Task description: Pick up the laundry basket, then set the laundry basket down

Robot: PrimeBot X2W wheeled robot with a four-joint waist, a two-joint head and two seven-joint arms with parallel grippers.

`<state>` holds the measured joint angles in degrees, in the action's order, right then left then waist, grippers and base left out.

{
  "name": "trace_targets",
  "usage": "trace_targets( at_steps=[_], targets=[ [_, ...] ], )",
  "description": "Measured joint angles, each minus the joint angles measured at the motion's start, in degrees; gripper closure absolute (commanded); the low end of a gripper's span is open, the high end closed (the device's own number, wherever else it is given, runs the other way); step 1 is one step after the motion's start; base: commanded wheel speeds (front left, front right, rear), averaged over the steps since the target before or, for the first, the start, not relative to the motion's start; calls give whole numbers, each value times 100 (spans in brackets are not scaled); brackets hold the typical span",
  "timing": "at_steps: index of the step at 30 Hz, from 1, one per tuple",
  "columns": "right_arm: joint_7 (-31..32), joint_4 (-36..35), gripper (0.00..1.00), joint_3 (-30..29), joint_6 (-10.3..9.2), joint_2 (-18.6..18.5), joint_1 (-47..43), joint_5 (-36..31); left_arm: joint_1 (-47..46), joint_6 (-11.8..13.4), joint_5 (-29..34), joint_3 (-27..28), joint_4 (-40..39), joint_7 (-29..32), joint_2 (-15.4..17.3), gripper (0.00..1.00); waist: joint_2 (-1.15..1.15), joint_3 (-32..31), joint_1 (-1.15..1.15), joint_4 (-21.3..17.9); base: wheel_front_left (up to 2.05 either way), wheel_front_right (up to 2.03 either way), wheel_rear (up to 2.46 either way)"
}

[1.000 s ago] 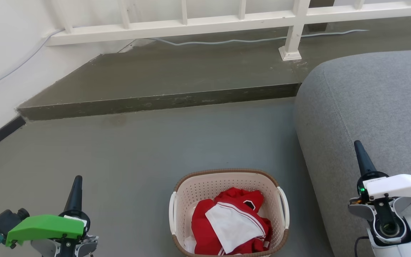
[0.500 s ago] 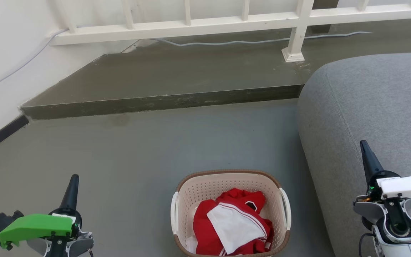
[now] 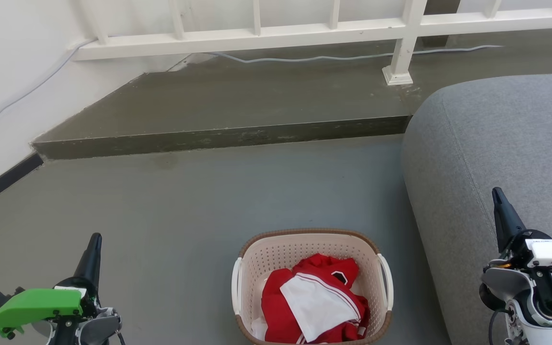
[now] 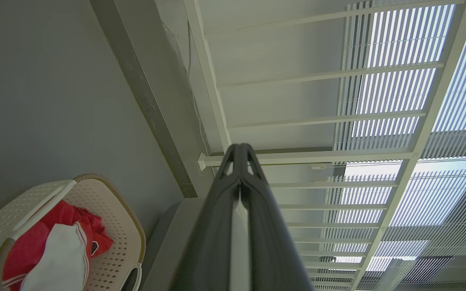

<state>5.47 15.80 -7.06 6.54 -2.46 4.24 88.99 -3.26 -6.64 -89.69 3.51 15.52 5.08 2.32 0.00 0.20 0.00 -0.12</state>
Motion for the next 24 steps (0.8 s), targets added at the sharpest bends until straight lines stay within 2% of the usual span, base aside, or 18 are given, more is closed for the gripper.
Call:
trace_targets(
  at_steps=[4, 24],
  targets=[
    [73, 1, 100, -53, 2, 20, 0, 255, -2, -40, -249, 31, 27, 67, 0, 100, 0, -4, 0, 12, 0, 0, 0],
    [73, 2, 100, -64, 2, 21, 0, 277, -3, -40, -250, 34, 30, 68, 0, 100, 0, -4, 0, 12, 0, 0, 0]
  ],
)
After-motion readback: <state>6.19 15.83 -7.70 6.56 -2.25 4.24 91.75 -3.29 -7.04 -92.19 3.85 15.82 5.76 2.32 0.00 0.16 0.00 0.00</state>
